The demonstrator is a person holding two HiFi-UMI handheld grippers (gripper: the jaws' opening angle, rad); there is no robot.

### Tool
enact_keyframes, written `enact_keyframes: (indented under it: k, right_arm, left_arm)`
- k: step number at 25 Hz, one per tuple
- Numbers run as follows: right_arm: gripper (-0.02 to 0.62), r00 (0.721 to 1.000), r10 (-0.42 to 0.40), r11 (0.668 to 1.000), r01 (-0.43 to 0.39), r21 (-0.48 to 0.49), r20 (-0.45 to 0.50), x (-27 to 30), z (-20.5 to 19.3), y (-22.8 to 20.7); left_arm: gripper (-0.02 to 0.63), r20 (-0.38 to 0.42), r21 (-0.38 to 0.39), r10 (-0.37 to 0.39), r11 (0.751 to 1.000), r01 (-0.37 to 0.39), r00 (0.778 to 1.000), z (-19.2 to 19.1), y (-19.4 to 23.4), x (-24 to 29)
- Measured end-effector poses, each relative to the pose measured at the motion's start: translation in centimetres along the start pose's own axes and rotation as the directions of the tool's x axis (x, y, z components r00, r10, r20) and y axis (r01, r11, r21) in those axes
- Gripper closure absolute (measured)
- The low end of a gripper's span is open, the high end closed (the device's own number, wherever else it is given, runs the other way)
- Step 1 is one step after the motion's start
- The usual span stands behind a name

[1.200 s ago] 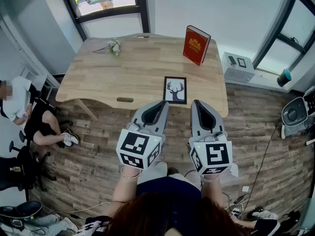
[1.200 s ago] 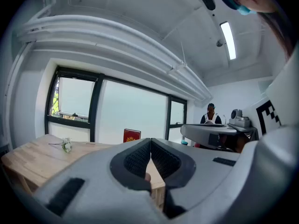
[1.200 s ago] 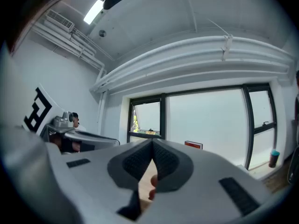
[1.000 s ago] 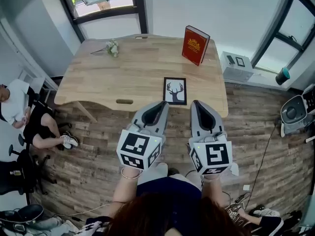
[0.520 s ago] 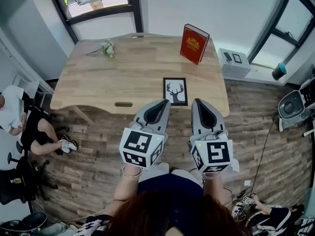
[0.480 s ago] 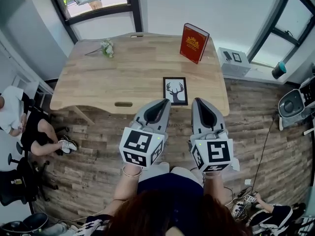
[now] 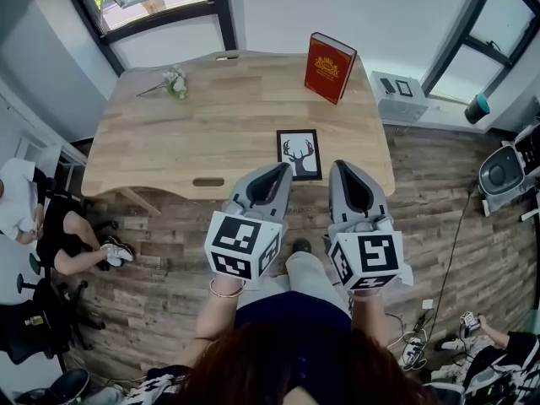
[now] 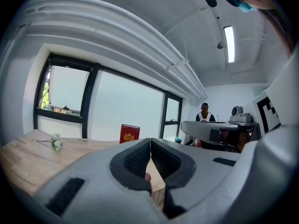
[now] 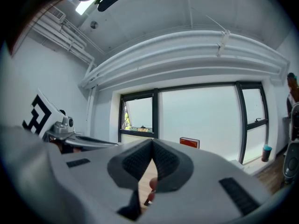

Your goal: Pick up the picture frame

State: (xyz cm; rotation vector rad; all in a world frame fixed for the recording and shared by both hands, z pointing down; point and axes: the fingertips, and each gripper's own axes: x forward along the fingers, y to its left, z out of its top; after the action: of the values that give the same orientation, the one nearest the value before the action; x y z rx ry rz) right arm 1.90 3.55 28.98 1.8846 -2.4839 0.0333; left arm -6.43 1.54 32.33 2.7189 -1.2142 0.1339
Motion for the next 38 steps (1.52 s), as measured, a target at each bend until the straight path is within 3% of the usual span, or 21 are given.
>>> enact_keyframes:
  k: [15, 22, 32, 38]
  right_arm:
    - [0.571, 0.998, 0.027, 1.000, -0.028, -0.010, -0.051, 5.7, -2.1, -4.8]
    - [0.569, 0.993, 0.076, 0.997, -0.078, -0.027, -0.088, 8.5, -3.3, -6.7]
    - [0.568, 0.974, 0.159, 0.987, -0.163, -0.008, -0.162, 12.1, -6.1, -8.2]
    - [0.568, 0.968, 0.159, 0.987, -0.163, -0.001, -0.196, 13.8, -7.7, -8.2]
  left_arm:
    - [0.578, -0.013, -0.019, 0.012, 1.000, -0.013, 1.000, 0.1, 1.9, 7.1]
    - [0.578, -0.015, -0.040, 0.041, 0.998, -0.041, 0.999, -0.1, 2.9, 10.3]
    - [0.577, -0.041, -0.060, 0.088, 0.994, -0.090, 0.995, -2.1, 4.9, 12.8]
    - [0.577, -0.060, -0.083, 0.074, 0.993, -0.079, 0.995, -3.6, 6.4, 13.5]
